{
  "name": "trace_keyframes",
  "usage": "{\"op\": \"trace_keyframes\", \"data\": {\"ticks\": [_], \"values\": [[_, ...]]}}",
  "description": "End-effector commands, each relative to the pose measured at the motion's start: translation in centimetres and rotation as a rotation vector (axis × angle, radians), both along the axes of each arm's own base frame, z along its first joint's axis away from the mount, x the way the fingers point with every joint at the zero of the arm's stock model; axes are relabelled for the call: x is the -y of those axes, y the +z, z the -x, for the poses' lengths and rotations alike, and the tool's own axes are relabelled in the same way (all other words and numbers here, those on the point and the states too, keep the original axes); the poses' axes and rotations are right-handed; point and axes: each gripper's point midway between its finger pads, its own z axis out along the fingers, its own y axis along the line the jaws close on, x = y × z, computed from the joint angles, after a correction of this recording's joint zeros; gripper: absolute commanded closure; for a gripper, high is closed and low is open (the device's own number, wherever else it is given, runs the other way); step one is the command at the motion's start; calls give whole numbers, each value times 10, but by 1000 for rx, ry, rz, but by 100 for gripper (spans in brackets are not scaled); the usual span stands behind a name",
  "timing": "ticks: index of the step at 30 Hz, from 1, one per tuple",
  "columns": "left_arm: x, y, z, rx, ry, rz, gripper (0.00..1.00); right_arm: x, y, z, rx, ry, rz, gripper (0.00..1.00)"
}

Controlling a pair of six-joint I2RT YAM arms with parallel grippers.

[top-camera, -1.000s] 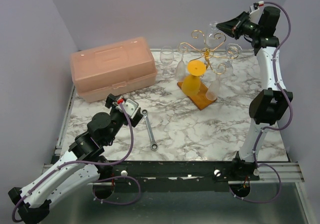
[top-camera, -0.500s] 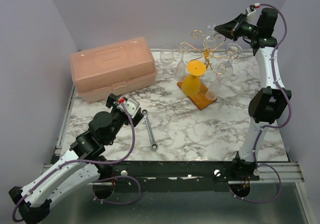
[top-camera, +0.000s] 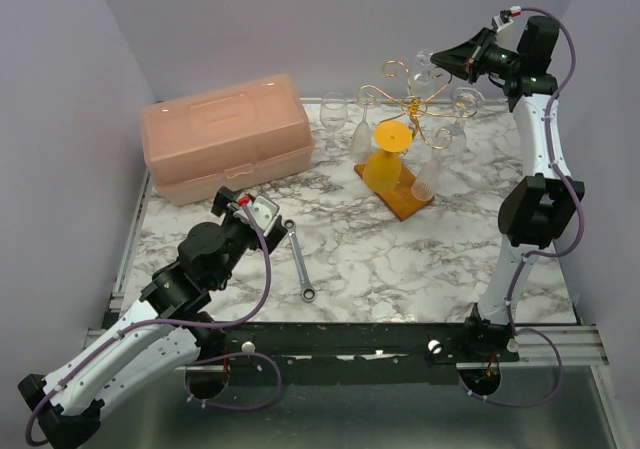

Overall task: Place the wine glass upside down on the wine glass rack
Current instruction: Turn the wine glass upside down at the wine rack.

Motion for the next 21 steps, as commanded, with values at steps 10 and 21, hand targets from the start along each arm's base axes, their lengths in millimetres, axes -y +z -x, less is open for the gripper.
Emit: {"op": "trace_keyframes", "data": {"ticks": [10,21], "values": [[3,4,-2,13,-11,14,2,5,21,14,72,88,-16,100],[2,4,-2,14,-10,15,1,4,20,17,61,104,-21,100]]}}
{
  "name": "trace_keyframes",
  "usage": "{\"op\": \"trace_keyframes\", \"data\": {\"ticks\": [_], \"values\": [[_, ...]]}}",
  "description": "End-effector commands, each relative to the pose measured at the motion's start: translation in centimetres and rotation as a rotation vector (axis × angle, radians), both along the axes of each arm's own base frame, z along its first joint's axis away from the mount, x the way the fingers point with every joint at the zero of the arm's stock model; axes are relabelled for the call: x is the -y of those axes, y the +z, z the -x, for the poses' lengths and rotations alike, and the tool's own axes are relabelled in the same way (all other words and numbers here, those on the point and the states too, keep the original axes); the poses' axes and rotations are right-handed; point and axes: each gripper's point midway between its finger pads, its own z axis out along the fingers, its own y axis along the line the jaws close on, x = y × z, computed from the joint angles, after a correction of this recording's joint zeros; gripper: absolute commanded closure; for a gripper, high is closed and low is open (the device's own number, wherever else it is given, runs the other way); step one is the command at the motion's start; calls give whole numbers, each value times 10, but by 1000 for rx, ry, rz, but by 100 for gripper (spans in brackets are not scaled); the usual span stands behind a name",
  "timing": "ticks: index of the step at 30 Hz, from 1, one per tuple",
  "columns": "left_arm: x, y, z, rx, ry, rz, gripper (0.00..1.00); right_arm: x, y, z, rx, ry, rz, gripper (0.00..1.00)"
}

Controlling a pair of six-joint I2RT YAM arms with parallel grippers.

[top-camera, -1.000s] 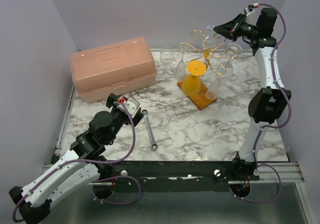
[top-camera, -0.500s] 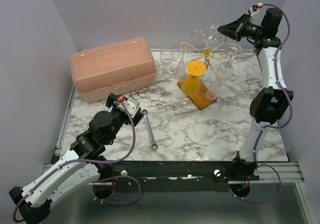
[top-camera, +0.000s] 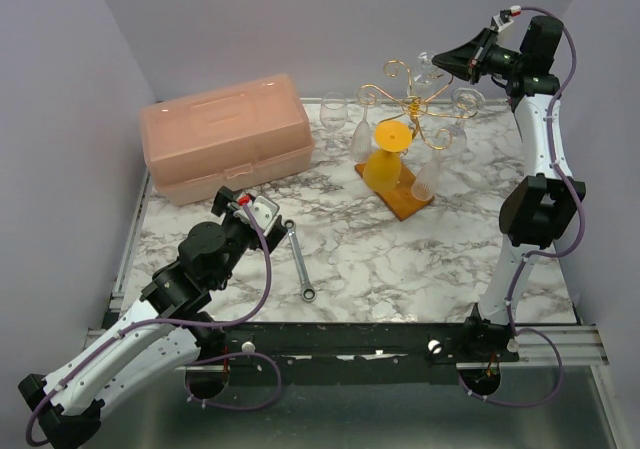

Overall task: Place the wine glass upside down on the wine glass rack
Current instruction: Turn the wine glass upside down at the wine rack.

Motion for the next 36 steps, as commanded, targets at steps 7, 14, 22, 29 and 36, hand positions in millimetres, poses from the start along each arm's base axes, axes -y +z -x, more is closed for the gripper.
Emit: {"op": "trace_keyframes", "data": {"ticks": [7,14,22,29,36], "values": [[3,4,0,16,-16,17,1,0,15,9,37,48,-12,100],[3,5,-1,17,-16,18,1,1,20,13,41,53,-14,100],[3,3,-1,13,-15,16,1,3,23,17,43,62,-18,100],[2,4,-1,14,-14,17,1,6,25,17,50,49,-5,100],[2,5,-1,17,-12,19,2,6,29,20,62,54,-4,100]]}}
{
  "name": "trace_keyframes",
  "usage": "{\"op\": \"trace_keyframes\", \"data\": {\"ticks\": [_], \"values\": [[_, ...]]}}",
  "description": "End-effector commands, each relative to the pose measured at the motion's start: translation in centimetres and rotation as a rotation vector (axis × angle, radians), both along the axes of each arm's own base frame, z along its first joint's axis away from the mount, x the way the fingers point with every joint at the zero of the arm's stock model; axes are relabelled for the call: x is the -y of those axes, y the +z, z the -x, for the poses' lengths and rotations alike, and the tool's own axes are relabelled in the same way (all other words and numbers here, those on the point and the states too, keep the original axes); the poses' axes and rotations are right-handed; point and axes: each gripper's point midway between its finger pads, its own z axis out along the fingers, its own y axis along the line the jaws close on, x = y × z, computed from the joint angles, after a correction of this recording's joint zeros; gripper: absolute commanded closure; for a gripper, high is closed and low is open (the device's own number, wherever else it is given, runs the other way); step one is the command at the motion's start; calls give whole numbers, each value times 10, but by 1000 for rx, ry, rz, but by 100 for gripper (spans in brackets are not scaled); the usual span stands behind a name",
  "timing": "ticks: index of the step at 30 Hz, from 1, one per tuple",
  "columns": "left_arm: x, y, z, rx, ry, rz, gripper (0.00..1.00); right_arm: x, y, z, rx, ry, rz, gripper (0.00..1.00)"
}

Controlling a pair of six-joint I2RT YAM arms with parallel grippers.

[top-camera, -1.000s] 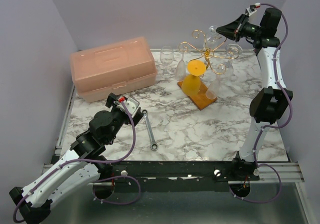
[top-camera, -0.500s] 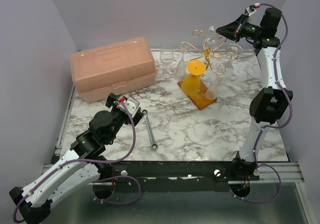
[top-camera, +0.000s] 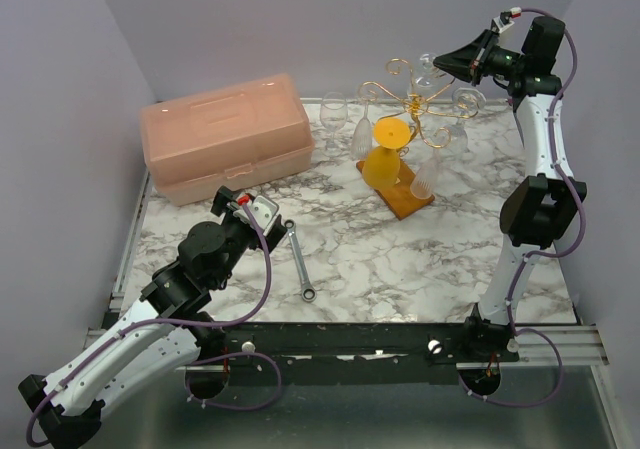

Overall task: Place the wine glass upside down on the wine glass rack
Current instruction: Turn the wine glass upside down at the wine rack.

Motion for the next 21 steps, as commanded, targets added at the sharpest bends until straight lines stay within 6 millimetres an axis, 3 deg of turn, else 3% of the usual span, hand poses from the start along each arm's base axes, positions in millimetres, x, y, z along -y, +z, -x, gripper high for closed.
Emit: {"op": "trace_keyframes", "data": {"ticks": [1,21], "values": [[3,5,-1,16,-15,19,2,4,30,15,82,34,6,100],[3,5,-1,15,-14,20,1,12,37,22,96,25,22,100]]}}
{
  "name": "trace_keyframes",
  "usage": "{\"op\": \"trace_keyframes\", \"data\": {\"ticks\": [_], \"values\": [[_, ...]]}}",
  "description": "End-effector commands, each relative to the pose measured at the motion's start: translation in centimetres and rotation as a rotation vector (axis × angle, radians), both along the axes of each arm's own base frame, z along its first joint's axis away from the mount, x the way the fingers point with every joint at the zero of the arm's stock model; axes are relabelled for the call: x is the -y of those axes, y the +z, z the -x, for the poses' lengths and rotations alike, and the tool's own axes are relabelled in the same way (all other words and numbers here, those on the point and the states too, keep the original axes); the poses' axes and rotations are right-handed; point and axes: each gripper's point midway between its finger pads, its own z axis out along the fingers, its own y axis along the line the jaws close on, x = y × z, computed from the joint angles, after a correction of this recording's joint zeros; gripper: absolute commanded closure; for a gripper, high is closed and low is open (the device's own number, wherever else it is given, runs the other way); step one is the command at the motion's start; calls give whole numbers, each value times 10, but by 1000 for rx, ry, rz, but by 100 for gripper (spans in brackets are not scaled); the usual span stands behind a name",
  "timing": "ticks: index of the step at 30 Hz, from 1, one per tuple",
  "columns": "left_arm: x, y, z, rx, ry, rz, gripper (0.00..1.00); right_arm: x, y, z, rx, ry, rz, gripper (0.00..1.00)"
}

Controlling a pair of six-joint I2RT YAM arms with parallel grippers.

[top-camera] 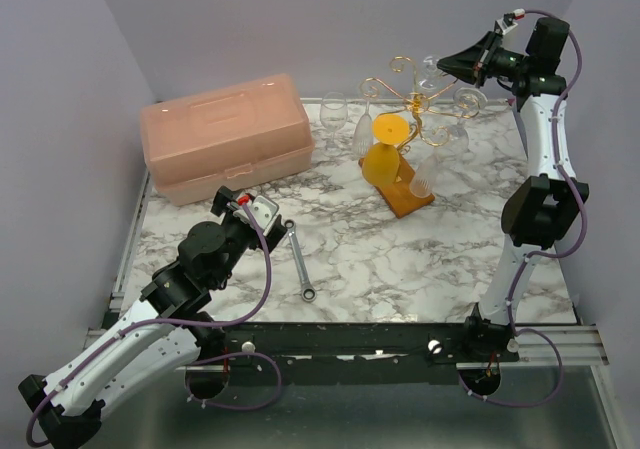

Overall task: Place the wine glass upside down on the wine glass rack
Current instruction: Turn the wine glass upside down at the wine rack.

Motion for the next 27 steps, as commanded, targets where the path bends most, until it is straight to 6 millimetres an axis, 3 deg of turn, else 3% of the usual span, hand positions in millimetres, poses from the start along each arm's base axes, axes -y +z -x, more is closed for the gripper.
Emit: {"op": "trace_keyframes", "data": {"ticks": [1,27], "values": [[3,5,-1,15,-13,19,1,5,41,20,110,27,11,100],[2,6,-1,17,-11,23,1,20,46,29,113,17,17,100]]}}
